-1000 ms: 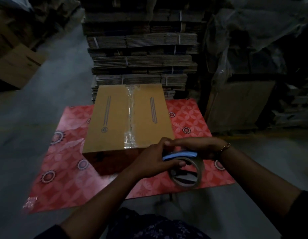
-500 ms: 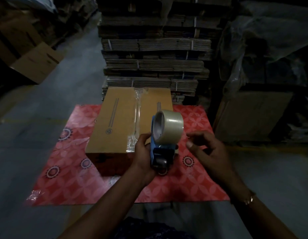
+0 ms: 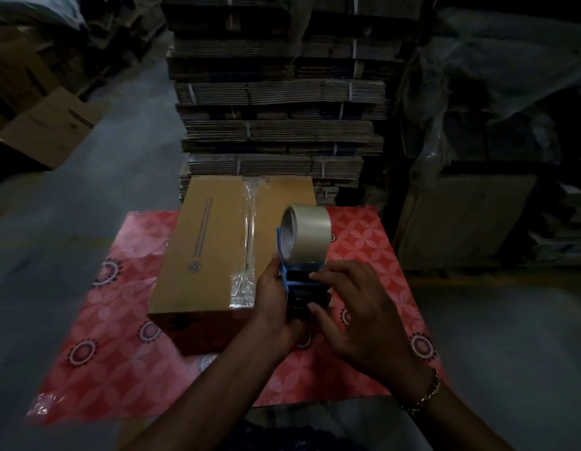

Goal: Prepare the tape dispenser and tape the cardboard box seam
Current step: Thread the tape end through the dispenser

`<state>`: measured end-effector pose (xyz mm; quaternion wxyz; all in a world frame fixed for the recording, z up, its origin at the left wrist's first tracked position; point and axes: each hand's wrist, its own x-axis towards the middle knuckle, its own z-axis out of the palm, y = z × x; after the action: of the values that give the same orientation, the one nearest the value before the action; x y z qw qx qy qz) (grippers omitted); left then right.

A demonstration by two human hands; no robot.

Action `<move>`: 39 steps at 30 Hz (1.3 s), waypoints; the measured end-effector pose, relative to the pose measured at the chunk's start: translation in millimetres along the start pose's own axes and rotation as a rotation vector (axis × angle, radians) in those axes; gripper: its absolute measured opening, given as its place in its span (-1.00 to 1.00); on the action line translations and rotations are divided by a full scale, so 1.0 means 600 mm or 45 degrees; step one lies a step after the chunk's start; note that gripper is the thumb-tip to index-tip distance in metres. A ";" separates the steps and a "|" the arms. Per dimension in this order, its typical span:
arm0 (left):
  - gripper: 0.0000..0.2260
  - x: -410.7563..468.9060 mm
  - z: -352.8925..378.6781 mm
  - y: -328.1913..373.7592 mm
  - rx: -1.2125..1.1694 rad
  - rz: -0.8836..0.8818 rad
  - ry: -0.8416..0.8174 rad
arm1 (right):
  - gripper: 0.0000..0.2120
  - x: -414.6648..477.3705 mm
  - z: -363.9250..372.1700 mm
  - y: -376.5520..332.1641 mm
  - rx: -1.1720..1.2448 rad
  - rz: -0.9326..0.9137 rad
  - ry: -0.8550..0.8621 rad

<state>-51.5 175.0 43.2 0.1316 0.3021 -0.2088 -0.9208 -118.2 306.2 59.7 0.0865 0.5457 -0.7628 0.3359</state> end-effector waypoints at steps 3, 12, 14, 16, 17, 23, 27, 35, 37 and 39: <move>-0.49 0.003 -0.001 0.001 -0.023 -0.014 0.009 | -0.76 0.009 0.004 0.003 -0.075 -0.049 0.050; -0.53 0.034 -0.012 0.009 -0.038 0.030 0.105 | -0.86 0.011 0.020 -0.004 -0.174 -0.116 -0.037; -0.50 0.042 -0.015 0.010 -0.017 0.038 0.146 | -0.85 0.012 0.022 -0.007 -0.178 -0.105 -0.075; -0.51 0.045 -0.014 0.011 -0.027 0.044 0.169 | -0.85 0.013 0.021 -0.009 -0.197 -0.101 -0.100; -0.51 0.046 -0.013 0.011 -0.038 0.044 0.177 | -0.85 0.014 0.020 -0.010 -0.206 -0.104 -0.110; -0.47 0.052 -0.009 0.001 -0.025 0.038 0.210 | -0.83 0.005 0.005 -0.010 -0.244 -0.145 -0.125; -0.47 0.052 -0.004 -0.001 -0.075 0.041 0.152 | -0.81 -0.004 0.002 -0.011 -0.261 -0.140 -0.113; -0.50 0.048 0.008 -0.005 -0.132 0.009 0.093 | -0.84 -0.013 -0.010 -0.012 -0.307 -0.189 -0.032; -0.51 0.047 0.008 -0.008 -0.148 0.005 0.082 | -0.86 -0.016 -0.012 -0.012 -0.319 -0.203 -0.028; -0.52 0.046 0.008 -0.010 -0.144 -0.007 0.074 | -0.86 -0.020 -0.013 -0.012 -0.328 -0.214 -0.026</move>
<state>-76.9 171.4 30.1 0.1519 0.3214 -0.1517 -0.9223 -109.1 318.7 62.5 0.1760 0.5953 -0.7521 0.2213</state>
